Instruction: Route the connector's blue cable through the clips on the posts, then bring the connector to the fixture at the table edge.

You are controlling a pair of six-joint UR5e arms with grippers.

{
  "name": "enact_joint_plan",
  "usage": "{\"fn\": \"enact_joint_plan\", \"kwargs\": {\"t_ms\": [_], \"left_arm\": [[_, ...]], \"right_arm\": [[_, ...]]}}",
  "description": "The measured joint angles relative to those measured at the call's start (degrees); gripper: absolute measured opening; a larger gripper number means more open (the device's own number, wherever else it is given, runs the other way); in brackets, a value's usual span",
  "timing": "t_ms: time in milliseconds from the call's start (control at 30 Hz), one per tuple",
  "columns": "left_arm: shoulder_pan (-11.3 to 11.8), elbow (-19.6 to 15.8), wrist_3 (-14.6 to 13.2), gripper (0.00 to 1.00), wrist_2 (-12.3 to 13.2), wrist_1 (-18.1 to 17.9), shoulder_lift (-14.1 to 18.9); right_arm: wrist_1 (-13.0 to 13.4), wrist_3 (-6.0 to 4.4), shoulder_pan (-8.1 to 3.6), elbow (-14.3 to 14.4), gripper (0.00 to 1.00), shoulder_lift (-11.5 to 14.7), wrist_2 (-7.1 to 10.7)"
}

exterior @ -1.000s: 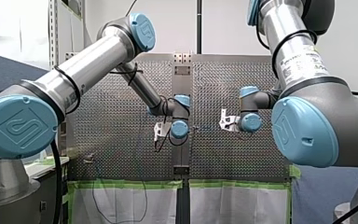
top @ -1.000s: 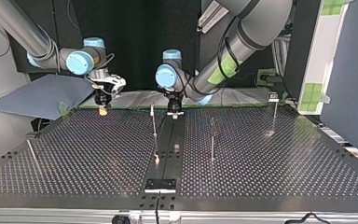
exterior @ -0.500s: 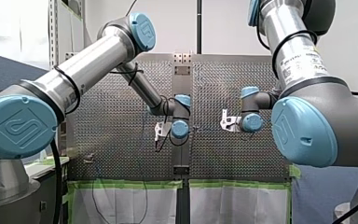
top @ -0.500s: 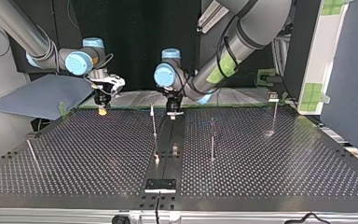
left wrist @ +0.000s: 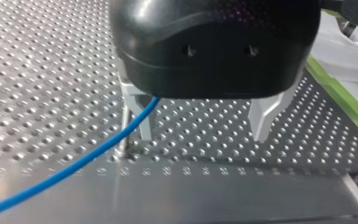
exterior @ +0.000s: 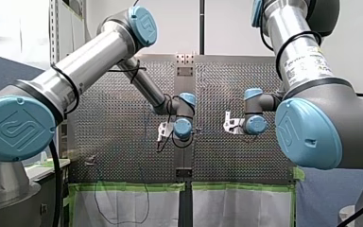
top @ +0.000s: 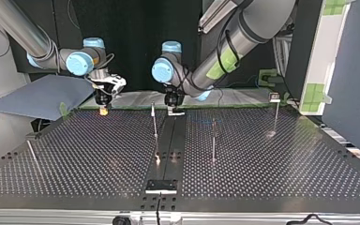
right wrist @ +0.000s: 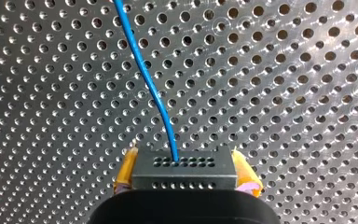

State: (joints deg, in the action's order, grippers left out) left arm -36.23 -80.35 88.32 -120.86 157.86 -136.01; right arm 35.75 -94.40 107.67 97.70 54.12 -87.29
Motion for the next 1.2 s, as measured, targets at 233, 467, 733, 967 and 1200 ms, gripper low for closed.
{"fn": "enact_joint_plan", "kwargs": {"t_ms": [233, 467, 733, 967, 1200], "left_arm": [[-0.7, -3.3, 1.7, 0.99, 0.9, -2.9, 3.3], [-2.1, -6.7, 1.7, 0.99, 4.0, -3.0, 6.4], [-3.5, -8.8, 1.7, 0.99, 5.6, -2.9, 7.1], [-4.5, -9.0, 1.7, 0.99, 5.5, -3.1, 7.1], [-4.6, -9.0, 1.7, 0.99, 5.3, -3.3, 7.1]], "right_arm": [[-0.2, -0.05, 0.05, 0.0, 0.0, -0.1, 0.39], [-0.6, -0.02, 0.3, 0.0, 0.0, -0.2, 0.51], [-0.7, -0.03, 0.32, 0.0, 0.0, -0.2, 0.53], [-0.7, -0.06, 0.33, 0.0, 0.0, -0.3, 0.53], [-0.6, -0.05, 0.32, 0.0, 0.0, -0.3, 0.59]]}}
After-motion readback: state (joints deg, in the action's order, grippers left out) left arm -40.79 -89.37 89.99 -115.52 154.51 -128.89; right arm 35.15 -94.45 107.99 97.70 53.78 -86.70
